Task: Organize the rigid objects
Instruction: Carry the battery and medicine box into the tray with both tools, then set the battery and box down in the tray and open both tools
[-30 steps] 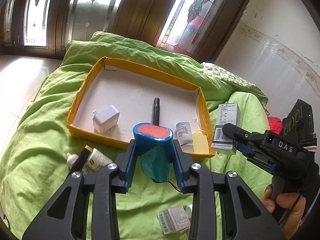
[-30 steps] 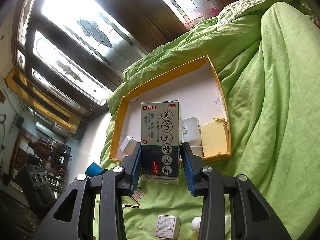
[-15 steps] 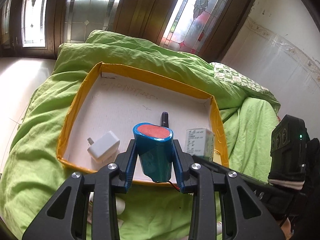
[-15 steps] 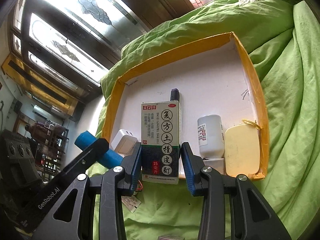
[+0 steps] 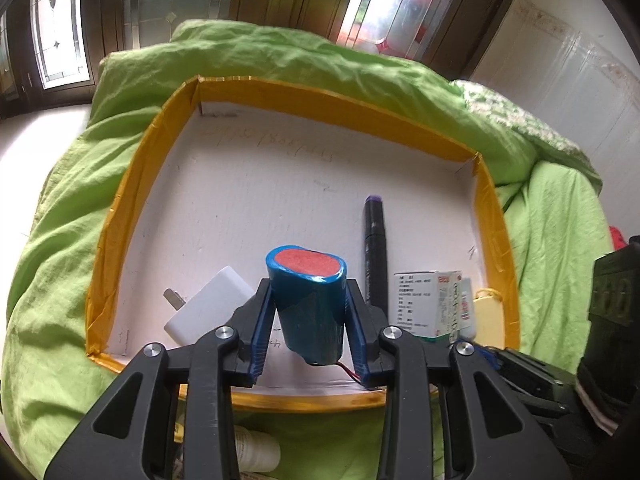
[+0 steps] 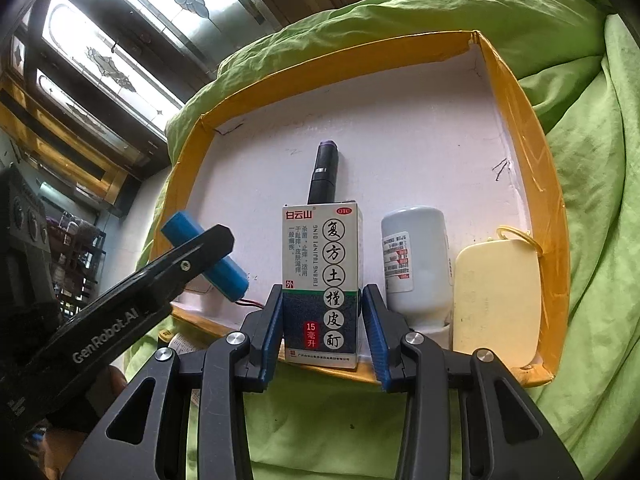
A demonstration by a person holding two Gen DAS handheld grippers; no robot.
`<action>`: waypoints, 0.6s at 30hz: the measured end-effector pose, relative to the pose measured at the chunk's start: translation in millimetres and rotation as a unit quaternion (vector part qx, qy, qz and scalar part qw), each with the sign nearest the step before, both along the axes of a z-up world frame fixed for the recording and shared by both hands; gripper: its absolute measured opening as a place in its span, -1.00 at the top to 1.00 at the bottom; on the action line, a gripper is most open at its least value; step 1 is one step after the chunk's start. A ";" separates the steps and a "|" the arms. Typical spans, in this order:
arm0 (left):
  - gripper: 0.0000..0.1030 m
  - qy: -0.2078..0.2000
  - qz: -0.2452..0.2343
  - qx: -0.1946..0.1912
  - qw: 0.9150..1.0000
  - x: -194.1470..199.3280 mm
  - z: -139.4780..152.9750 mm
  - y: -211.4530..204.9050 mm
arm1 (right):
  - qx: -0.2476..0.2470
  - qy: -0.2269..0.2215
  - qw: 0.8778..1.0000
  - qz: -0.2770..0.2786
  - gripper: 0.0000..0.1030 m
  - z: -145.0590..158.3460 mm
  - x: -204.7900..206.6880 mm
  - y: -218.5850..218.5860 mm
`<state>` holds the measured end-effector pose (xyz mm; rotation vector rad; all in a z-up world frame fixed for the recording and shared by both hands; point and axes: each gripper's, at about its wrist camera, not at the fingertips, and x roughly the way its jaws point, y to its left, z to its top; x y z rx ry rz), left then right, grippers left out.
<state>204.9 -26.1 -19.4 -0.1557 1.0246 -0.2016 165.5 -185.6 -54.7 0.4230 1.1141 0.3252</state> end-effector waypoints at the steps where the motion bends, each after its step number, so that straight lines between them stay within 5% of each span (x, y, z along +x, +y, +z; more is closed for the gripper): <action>1: 0.39 0.004 -0.003 0.002 1.000 2.6 -1.6 0.3 | 0.000 0.000 1.000 0.000 0.34 -0.1 -1.0 -0.1; 18: 0.43 0.008 -0.025 0.070 0.997 16.9 -16.4 -17.1 | -0.002 -0.009 1.000 0.000 0.39 -4.9 5.3 4.8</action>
